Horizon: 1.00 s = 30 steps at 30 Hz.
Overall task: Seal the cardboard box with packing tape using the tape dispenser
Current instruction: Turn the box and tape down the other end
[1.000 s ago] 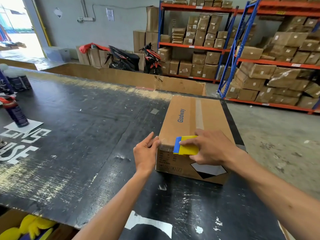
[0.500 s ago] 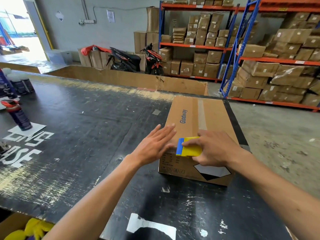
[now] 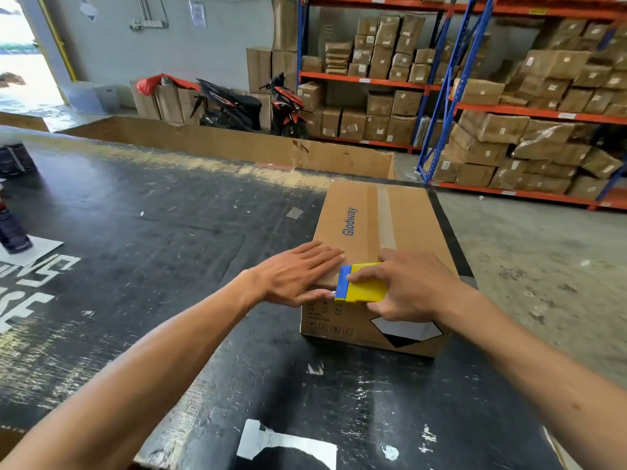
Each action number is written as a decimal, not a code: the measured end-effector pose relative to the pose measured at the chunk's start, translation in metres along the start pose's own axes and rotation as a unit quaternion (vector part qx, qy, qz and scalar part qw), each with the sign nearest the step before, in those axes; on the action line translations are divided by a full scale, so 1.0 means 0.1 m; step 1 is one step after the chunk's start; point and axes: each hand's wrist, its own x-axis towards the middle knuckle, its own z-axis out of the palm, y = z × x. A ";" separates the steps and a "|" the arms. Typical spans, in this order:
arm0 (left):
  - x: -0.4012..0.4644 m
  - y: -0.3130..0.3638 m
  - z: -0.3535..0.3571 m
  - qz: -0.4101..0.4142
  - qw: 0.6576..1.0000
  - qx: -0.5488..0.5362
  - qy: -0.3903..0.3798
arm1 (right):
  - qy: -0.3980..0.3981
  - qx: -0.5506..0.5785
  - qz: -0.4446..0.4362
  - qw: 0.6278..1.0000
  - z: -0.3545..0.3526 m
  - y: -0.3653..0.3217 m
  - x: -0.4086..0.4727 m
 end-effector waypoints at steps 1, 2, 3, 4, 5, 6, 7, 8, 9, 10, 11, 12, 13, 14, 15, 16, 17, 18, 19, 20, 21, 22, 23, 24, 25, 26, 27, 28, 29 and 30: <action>0.05 -0.01 0.00 0.010 1.000 -0.010 -0.011 | 0.001 0.000 0.000 1.000 0.00 0.01 0.01; 0.08 -0.01 0.03 0.016 0.999 -0.030 -0.025 | 0.003 -0.002 -0.001 1.000 0.00 0.02 0.01; 0.10 -0.01 0.07 0.015 0.998 -0.056 -0.039 | 0.002 -0.003 -0.004 1.000 0.01 0.02 0.01; 0.11 -0.01 0.11 0.011 0.996 -0.077 -0.048 | 0.000 -0.003 -0.007 1.000 0.01 0.02 0.02; 0.11 -0.01 0.14 0.008 0.995 -0.086 -0.048 | -0.003 -0.002 -0.009 1.000 0.02 0.02 0.02; 0.11 -0.01 0.15 0.006 0.995 -0.087 -0.045 | -0.004 -0.003 -0.010 1.000 0.02 0.02 0.01; 0.11 -0.01 0.14 0.006 0.995 -0.084 -0.044 | -0.004 -0.006 -0.011 1.000 0.02 0.03 0.01; 0.11 0.00 0.13 0.006 0.995 -0.084 -0.044 | -0.004 -0.009 -0.013 1.000 0.03 0.03 0.01; 0.11 0.00 0.12 0.006 0.995 -0.085 -0.043 | -0.003 -0.011 -0.016 1.000 0.03 0.03 0.01; 0.11 0.01 0.11 0.003 0.995 -0.087 -0.041 | -0.001 -0.014 -0.019 1.000 0.03 0.03 0.01; 0.11 0.02 0.11 -0.001 0.995 -0.087 -0.038 | 0.002 -0.018 -0.020 1.000 0.03 0.04 0.01; 0.10 0.02 0.11 -0.002 0.995 -0.088 -0.036 | 0.004 -0.021 -0.020 1.000 0.03 0.04 0.01; 0.09 0.02 0.12 -0.005 0.995 -0.091 -0.036 | 0.006 -0.025 -0.021 0.999 0.02 0.04 0.00; 0.09 0.01 0.13 -0.007 0.995 -0.095 -0.038 | 0.009 -0.028 -0.025 0.999 0.02 0.04 -0.01; 0.09 0.01 0.13 -0.009 0.994 -0.099 -0.043 | 0.013 -0.033 -0.032 0.999 0.02 0.04 -0.02; 0.08 0.01 0.13 -0.012 0.993 -0.103 -0.047 | 0.019 -0.037 -0.039 0.998 0.02 0.05 -0.04; 0.08 0.01 0.12 -0.017 0.993 -0.107 -0.047 | 0.025 -0.038 -0.044 0.998 0.01 0.07 -0.07; 0.07 0.02 0.11 -0.021 0.993 -0.110 -0.046 | 0.029 -0.036 -0.048 0.998 0.01 0.11 -0.12; 0.07 0.02 0.10 -0.025 0.993 -0.109 -0.046 | 0.028 -0.035 -0.050 0.998 0.01 0.17 -0.18; 0.06 0.03 0.10 -0.029 0.993 -0.105 -0.047 | 0.023 -0.038 -0.050 0.998 0.01 0.24 -0.25; 0.06 0.03 0.09 -0.030 0.993 -0.102 -0.046 | 0.022 -0.043 -0.051 0.998 0.01 0.34 -0.34; 0.06 0.03 0.09 -0.029 0.994 -0.099 -0.046 | 0.025 -0.047 -0.053 0.997 0.02 0.43 -0.41; 0.06 0.04 0.09 -0.029 0.994 -0.098 -0.049 | 0.022 -0.051 -0.054 0.997 0.04 0.52 -0.47; 0.07 0.04 0.09 -0.029 0.993 -0.098 -0.052 | 0.017 -0.059 -0.055 0.997 0.06 0.58 -0.51; 0.08 0.04 0.08 -0.027 0.993 -0.099 -0.055 | 0.013 -0.073 -0.060 0.995 0.08 0.61 -0.52; 0.08 0.04 0.08 -0.024 0.993 -0.096 -0.056 | 0.010 -0.087 -0.068 0.994 0.09 0.59 -0.51; 0.09 0.05 0.07 -0.019 0.994 -0.091 -0.056 | 0.002 -0.097 -0.070 0.993 0.10 0.56 -0.48; 0.10 0.06 0.06 -0.013 0.995 -0.085 -0.054 | -0.010 -0.107 -0.060 0.992 0.09 0.52 -0.45; 0.10 0.06 0.04 -0.007 0.996 -0.078 -0.054 | -0.030 -0.111 -0.044 0.992 0.07 0.49 -0.43; 0.10 0.06 0.02 -0.002 0.996 -0.069 -0.051 | -0.044 -0.115 -0.033 0.992 0.04 0.46 -0.42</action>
